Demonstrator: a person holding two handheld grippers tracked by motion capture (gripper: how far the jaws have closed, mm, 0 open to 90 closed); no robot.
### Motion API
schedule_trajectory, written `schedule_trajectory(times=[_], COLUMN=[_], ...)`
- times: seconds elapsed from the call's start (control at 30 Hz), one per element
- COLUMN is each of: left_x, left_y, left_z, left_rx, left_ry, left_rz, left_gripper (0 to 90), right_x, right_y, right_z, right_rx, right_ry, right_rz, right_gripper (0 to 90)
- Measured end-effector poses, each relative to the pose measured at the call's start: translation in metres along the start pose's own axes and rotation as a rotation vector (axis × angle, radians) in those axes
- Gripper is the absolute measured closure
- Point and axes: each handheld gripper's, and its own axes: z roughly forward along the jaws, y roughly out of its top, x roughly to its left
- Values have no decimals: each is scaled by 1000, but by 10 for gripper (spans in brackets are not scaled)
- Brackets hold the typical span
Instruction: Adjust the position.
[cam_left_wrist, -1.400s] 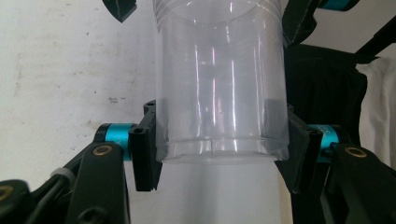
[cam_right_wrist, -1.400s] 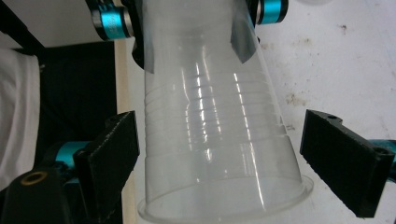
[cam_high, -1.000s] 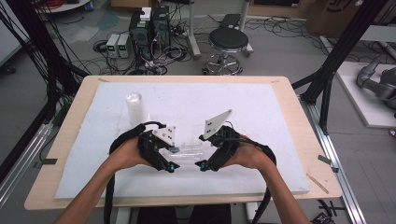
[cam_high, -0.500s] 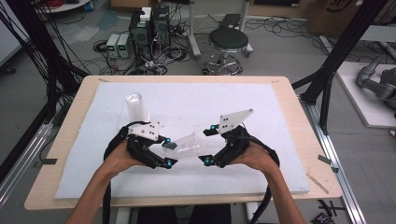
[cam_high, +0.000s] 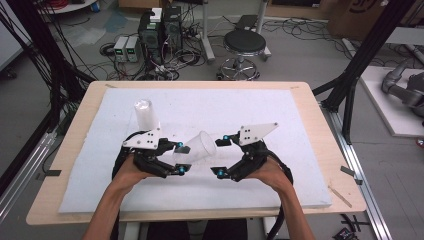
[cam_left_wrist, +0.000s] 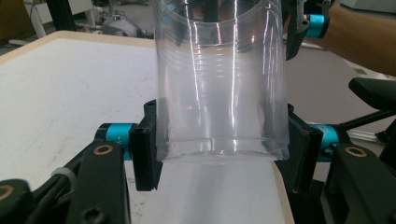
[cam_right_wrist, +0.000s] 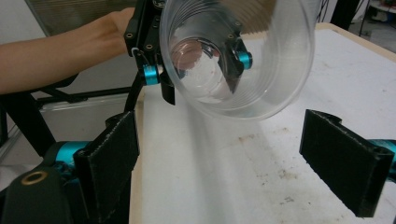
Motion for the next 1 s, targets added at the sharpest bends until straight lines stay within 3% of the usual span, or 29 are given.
schedule_trajectory(times=[0.6, 1.0], left_x=[-4, -6], left_y=[-3, -2], left_z=[12, 17], left_rx=[-46, -51], left_ry=[-47, -61], left_rz=[-7, 8], left_gripper=[417, 417], right_x=[-2, -3], right_y=[-4, -1], right_z=[11, 18], right_rx=[-66, -99], right_ry=[54, 101], right_rz=[22, 31], right_gripper=[118, 118])
